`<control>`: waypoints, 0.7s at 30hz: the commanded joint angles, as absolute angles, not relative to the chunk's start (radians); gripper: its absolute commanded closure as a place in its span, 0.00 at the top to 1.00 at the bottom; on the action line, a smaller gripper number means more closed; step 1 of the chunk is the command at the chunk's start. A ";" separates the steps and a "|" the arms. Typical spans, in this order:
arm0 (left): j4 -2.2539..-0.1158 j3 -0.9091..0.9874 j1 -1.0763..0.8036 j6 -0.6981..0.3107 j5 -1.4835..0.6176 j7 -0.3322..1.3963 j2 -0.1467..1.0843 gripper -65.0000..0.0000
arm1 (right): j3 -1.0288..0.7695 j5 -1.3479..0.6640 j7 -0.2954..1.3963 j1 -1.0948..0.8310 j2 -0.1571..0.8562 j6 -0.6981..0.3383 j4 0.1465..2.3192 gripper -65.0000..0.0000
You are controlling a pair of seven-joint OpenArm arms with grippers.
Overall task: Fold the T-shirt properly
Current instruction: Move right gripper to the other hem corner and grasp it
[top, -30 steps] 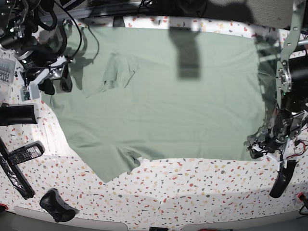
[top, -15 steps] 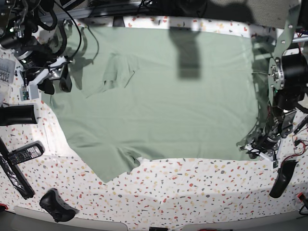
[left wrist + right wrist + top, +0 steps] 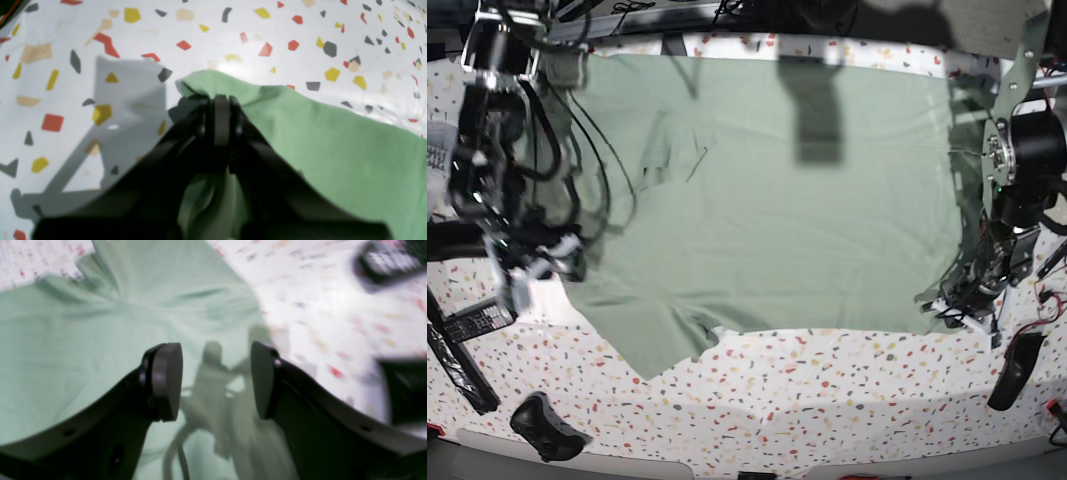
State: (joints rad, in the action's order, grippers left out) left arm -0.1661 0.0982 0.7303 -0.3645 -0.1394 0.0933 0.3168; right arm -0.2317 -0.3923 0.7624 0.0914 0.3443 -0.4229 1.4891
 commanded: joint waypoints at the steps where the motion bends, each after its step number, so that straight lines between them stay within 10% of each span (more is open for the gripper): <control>1: -0.170 0.098 0.749 -0.368 -0.132 0.126 0.319 0.00 | -0.202 -0.381 0.725 0.155 0.357 -0.427 1.454 0.49; 21: -0.170 0.098 0.748 -0.368 -0.132 0.134 0.319 0.00 | 0.005 -0.117 0.458 0.646 0.357 -0.334 0.628 0.49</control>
